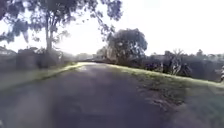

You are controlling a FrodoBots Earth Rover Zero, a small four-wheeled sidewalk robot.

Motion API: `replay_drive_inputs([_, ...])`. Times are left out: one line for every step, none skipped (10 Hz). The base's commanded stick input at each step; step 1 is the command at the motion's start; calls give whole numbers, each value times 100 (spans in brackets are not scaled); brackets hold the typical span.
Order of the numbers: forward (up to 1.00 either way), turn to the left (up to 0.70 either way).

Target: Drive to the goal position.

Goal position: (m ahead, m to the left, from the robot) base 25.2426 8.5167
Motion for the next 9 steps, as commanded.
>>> replay_drive_inputs([100, 0])
replay_drive_inputs([100, 0])
replay_drive_inputs([100, 0])
replay_drive_inputs([100, 0])
replay_drive_inputs([100, 0])
replay_drive_inputs([100, 0])
replay_drive_inputs([100, 0])
replay_drive_inputs([100, 0])
replay_drive_inputs([100, 0])
